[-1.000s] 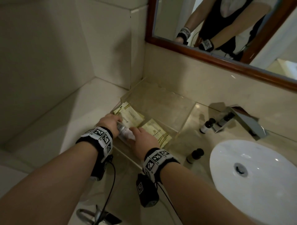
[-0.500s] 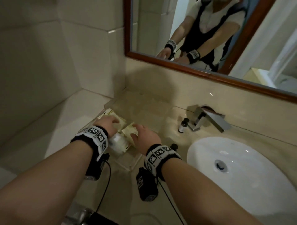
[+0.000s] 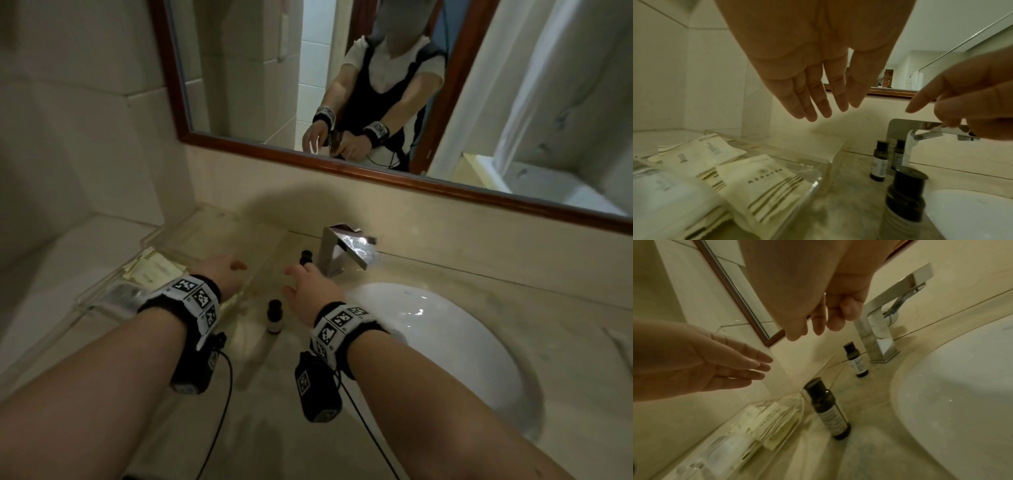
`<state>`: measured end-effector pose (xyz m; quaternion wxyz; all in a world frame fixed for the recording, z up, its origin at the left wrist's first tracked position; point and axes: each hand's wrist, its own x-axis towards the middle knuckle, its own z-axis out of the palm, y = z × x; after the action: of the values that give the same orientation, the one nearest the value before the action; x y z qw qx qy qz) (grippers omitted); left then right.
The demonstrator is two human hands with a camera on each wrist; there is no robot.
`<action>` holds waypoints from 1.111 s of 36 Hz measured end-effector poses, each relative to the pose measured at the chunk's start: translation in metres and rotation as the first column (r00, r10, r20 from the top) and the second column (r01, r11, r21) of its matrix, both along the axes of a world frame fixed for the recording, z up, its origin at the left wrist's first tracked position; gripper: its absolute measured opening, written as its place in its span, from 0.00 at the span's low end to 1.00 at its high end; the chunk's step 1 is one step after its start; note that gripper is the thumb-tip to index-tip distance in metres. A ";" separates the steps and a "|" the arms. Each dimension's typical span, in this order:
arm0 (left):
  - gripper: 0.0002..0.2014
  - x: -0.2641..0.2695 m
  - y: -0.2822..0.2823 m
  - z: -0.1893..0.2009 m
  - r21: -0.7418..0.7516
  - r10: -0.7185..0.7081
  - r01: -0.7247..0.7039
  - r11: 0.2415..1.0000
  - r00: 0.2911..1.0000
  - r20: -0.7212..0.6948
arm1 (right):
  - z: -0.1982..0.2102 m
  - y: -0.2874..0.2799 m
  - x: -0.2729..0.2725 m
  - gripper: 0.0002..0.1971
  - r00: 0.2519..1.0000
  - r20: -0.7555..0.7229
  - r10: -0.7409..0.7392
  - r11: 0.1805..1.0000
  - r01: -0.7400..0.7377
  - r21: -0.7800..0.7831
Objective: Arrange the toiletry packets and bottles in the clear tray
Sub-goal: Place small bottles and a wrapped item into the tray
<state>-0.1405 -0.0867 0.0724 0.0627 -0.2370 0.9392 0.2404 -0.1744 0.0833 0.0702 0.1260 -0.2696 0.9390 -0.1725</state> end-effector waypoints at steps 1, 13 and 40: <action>0.19 0.001 0.004 -0.001 0.001 0.000 0.000 1.000 1.000 0.001 | -0.001 0.004 0.000 0.20 1.000 0.022 -0.001 1.000 0.001 0.014; 0.15 0.029 -0.027 -0.019 0.019 0.079 -0.079 0.997 0.997 -0.017 | -0.041 -0.025 0.001 0.28 0.977 0.181 0.112 0.975 -0.144 0.170; 0.14 0.043 -0.127 -0.053 0.315 0.020 -0.065 0.947 0.990 0.142 | -0.075 -0.152 0.056 0.10 0.937 0.315 -0.152 0.905 0.260 -0.336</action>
<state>-0.0971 -0.2141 0.0198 0.1590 -0.2599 0.8762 0.3735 -0.1181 -0.0688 -0.0045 0.1856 -0.1594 0.8849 -0.3964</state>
